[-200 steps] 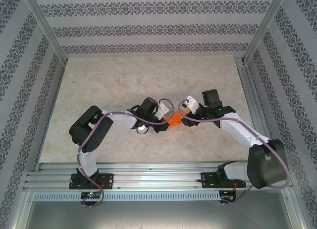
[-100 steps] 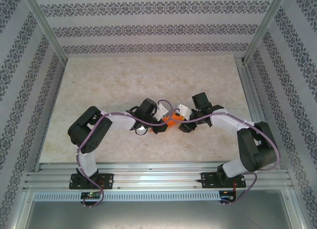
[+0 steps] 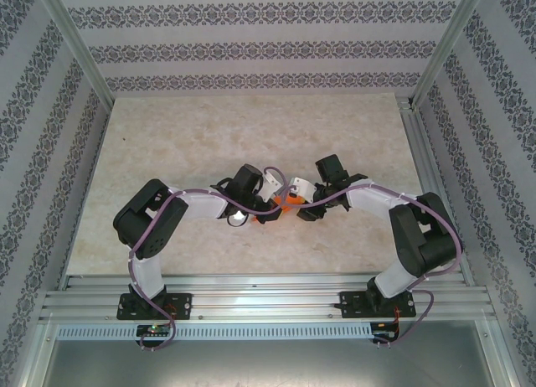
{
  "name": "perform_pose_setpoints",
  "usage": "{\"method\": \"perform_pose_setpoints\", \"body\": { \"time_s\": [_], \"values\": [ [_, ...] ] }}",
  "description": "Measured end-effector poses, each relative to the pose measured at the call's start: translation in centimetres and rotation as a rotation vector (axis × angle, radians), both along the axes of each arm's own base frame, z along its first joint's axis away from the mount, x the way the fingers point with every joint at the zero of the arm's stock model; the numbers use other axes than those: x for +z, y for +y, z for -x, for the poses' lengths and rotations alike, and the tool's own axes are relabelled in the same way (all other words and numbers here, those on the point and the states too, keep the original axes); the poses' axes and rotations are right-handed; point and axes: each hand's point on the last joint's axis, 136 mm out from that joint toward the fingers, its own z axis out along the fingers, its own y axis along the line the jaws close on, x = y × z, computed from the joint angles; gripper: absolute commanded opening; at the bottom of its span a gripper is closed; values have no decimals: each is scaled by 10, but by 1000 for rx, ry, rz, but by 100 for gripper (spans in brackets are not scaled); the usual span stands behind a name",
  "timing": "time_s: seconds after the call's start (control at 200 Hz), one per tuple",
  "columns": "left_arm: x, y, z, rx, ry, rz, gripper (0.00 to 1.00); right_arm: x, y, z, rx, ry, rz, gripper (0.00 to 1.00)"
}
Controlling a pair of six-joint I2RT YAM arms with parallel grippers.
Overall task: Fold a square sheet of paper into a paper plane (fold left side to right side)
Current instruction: Turn over the paper at the center of the table.
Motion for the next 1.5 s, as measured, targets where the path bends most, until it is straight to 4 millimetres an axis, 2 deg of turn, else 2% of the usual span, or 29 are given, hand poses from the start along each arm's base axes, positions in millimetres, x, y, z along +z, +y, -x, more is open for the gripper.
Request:
{"method": "perform_pose_setpoints", "body": {
  "time_s": [0.205,0.295,0.43,0.505,0.669,0.859,0.999,1.049,1.109,1.224,1.289,1.354,1.404,1.499],
  "values": [
    [1,2,1,3,-1,1,0,-1,3,0,15,10,-11,12],
    [1,5,0,9,-1,-1,0,0,6,-1,23,14,-17,9],
    [3,6,1,11,-5,3,7,2,8,-2,35,13,-22,6],
    [5,5,1,8,-6,8,23,2,8,-2,36,17,-21,5],
    [7,5,3,-7,5,24,34,3,8,-1,40,21,-21,4],
    [12,2,-1,-9,-6,34,34,5,8,-4,36,19,-22,5],
    [17,4,-4,-14,-33,30,39,10,4,-9,-3,20,-47,21],
    [26,6,-4,-16,-59,35,41,19,1,-15,-43,-1,-81,26],
    [43,11,-2,-18,-103,50,44,34,-9,-23,-134,-18,-132,40],
    [83,28,-5,21,-204,82,53,88,-28,-41,-328,-119,-264,52],
    [95,38,-11,62,-246,75,55,119,-32,-47,-424,-155,-344,56],
    [94,47,-16,95,-257,47,55,143,-33,-49,-502,-166,-422,58],
    [85,53,-18,116,-244,11,56,156,-34,-49,-559,-156,-474,59],
    [55,65,-21,139,-190,-79,56,162,-40,-49,-665,-96,-547,60]
  ]
}}
